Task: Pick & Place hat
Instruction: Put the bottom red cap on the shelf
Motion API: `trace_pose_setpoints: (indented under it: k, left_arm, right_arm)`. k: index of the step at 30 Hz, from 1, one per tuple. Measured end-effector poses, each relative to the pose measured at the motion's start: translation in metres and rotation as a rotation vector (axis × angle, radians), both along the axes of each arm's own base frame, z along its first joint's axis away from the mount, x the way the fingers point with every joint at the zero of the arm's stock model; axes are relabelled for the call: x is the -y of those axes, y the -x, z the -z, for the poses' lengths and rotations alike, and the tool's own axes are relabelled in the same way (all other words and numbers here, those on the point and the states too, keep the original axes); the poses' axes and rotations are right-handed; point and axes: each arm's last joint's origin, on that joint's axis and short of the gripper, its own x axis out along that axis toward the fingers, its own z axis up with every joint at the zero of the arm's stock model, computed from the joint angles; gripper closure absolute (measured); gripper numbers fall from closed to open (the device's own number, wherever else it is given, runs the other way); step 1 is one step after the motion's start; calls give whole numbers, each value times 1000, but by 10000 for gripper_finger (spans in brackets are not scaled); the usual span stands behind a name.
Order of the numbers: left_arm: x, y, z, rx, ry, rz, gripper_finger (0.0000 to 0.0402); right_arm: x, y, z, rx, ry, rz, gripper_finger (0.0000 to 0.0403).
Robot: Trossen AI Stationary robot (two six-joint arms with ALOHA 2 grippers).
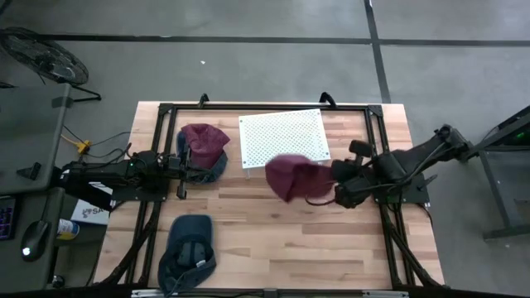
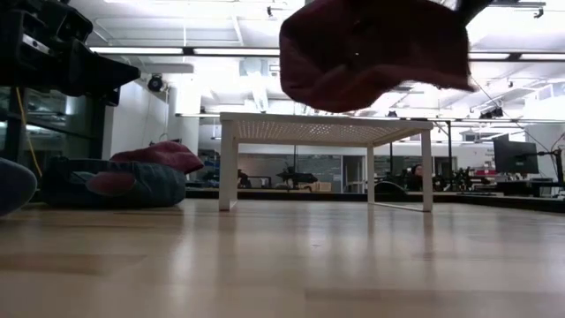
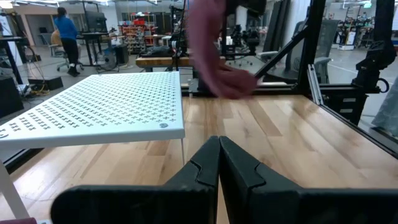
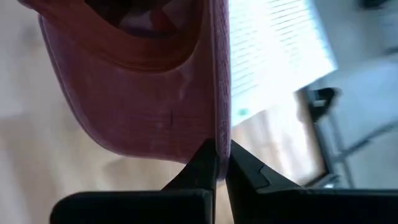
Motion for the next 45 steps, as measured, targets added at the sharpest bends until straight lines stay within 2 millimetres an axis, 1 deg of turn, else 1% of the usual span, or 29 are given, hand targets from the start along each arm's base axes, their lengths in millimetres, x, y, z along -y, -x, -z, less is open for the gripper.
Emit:
trace_pose_setpoints:
  k: [7,12,15,19,23,27,30,37,45]
  left_arm:
    - [0,0,0,0,0,0,394]
    - [0,0,0,0,0,0,394]
    - [0,0,0,0,0,0,394]
    - [0,0,0,0,0,0,394]
    - [0,0,0,0,0,0,394]
    - [0,0,0,0,0,0,394]
    - [0,0,0,0,0,1,394]
    - [0,0,0,0,0,0,394]
    - [0,0,0,0,0,-1,394]
  right_arm:
    - [11,-8,0,148,215,141,395]
    - [22,-11,-4,249,323,231,395]
    - [31,-14,-4,276,351,291,395]
    - [44,-24,3,241,374,355,395]
    - [56,-39,16,174,381,420,395]
    - [64,-53,31,110,406,453,395]
    - [68,-60,37,98,427,485,395]
    - [82,-63,39,49,483,491,395]
    - [106,-61,36,-109,600,438,395]
